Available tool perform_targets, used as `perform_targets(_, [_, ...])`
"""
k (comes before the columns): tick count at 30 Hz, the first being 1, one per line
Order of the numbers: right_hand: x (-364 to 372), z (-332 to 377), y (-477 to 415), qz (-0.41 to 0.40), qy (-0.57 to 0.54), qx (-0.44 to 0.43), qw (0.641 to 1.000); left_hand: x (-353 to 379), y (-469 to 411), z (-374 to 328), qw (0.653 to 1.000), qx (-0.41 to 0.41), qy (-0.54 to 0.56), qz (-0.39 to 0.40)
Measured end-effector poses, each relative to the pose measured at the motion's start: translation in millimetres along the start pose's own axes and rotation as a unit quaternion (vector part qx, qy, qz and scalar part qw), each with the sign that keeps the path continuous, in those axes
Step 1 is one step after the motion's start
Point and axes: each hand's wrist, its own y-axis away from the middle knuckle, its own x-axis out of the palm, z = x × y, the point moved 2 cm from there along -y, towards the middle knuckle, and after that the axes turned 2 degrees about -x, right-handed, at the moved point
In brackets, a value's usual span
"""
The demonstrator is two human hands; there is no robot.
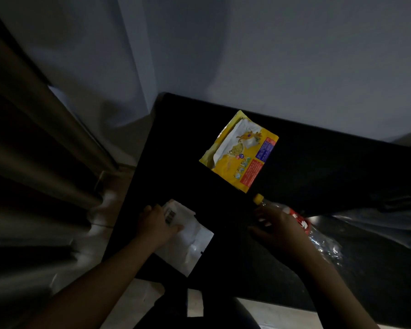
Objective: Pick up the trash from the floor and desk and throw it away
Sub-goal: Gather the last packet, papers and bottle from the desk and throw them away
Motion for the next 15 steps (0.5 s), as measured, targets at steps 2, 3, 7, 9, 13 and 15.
perform_targets(2, [0,-5,0,-0.001,0.005,0.006,1.0,2,0,-1,1.0,-0.011,-0.017,-0.015])
perform_targets(3, [-1,-7,0,-0.001,0.006,0.007,1.0,3,0,-1,0.999,-0.017,-0.023,-0.02])
perform_targets(7, [-6,-19,-2,-0.004,0.008,0.011,1.0,6,3,-4,0.999,-0.03,0.006,-0.027])
perform_targets(9, [-8,-24,-2,-0.006,0.014,0.019,1.0,6,6,-10,0.999,-0.018,0.031,-0.031])
perform_targets(13, [-14,-39,-4,-0.03,0.01,0.039,0.999,-1,11,-30,0.995,0.017,0.092,-0.028])
perform_targets(15, [-17,-50,-7,-0.027,0.01,0.068,0.997,-8,13,-43,0.99,0.038,0.136,-0.009])
